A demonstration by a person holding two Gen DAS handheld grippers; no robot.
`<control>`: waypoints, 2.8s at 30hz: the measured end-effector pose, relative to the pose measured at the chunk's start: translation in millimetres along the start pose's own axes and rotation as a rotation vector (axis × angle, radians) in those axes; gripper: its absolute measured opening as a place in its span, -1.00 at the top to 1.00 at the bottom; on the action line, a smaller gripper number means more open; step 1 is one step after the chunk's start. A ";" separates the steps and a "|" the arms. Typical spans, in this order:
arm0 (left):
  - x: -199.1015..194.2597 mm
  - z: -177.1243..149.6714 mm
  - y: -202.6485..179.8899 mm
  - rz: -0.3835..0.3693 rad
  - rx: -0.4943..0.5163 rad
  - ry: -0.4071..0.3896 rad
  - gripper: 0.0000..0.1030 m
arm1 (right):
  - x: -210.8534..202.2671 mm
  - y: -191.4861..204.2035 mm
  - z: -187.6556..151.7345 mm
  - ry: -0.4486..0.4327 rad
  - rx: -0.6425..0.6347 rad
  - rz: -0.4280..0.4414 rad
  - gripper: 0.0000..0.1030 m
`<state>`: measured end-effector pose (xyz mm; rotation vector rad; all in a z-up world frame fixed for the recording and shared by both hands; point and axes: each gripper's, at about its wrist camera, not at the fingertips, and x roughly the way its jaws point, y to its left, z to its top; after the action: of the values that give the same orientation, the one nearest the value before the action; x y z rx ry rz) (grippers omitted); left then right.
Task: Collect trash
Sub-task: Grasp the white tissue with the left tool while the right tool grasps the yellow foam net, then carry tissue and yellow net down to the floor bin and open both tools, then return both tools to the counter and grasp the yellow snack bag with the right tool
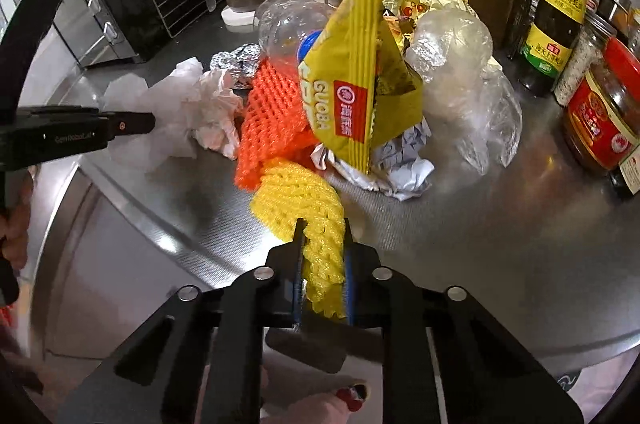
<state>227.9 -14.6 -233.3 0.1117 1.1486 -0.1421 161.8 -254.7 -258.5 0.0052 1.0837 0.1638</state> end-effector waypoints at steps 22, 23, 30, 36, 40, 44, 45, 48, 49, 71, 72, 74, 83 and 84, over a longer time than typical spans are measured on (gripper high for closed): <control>-55.2 -117.5 -19.5 -0.070 0.073 -0.001 0.91 | -53.7 14.3 -97.8 0.048 0.140 -0.019 0.73; -53.7 -123.6 -20.8 -0.072 0.074 0.007 0.91 | -52.2 14.8 -104.7 0.059 0.148 -0.020 0.73; -21.1 -169.3 -34.3 -0.108 0.089 0.127 0.91 | -22.3 7.4 -144.9 0.154 0.240 -0.024 0.72; 48.0 -204.1 -45.4 -0.145 0.071 0.227 0.91 | 40.0 -3.0 -178.0 0.271 0.360 -0.020 0.72; 96.0 -219.5 -49.3 -0.160 0.049 0.271 0.91 | 85.2 -12.4 -192.5 0.329 0.432 -0.051 0.72; 144.7 -232.9 -52.4 -0.175 0.031 0.337 0.91 | 124.7 -20.4 -201.7 0.372 0.489 -0.053 0.72; 152.8 -233.9 -53.9 -0.171 0.034 0.344 0.91 | 137.3 -21.5 -203.0 0.382 0.490 -0.064 0.72; 174.4 -236.7 -57.2 -0.173 0.043 0.368 0.91 | 159.6 -25.2 -204.8 0.400 0.492 -0.072 0.72; 181.0 -237.5 -59.8 -0.173 0.048 0.375 0.91 | 163.0 -27.7 -208.2 0.407 0.494 -0.071 0.72; 220.9 -215.9 -81.9 -0.200 0.102 0.391 0.07 | 190.7 -42.2 -178.3 0.429 0.516 -0.089 0.03; 219.0 -214.6 -80.4 -0.198 0.101 0.390 0.03 | 187.7 -41.9 -176.1 0.426 0.517 -0.091 -0.07; 214.3 -213.1 -77.2 -0.192 0.093 0.386 -0.13 | 182.8 -41.4 -173.3 0.418 0.514 -0.103 -0.24; 163.7 -194.6 -59.7 -0.117 0.101 0.277 -0.78 | 121.4 -35.7 -151.4 0.317 0.503 -0.208 -0.82; 156.4 -192.8 -58.2 -0.115 0.102 0.269 -0.79 | 111.3 -33.5 -148.1 0.305 0.503 -0.213 -0.84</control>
<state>107.6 -49.5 -455.4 0.1589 1.4169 -0.2944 86.8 -284.0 -428.6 0.3245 1.3976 -0.3118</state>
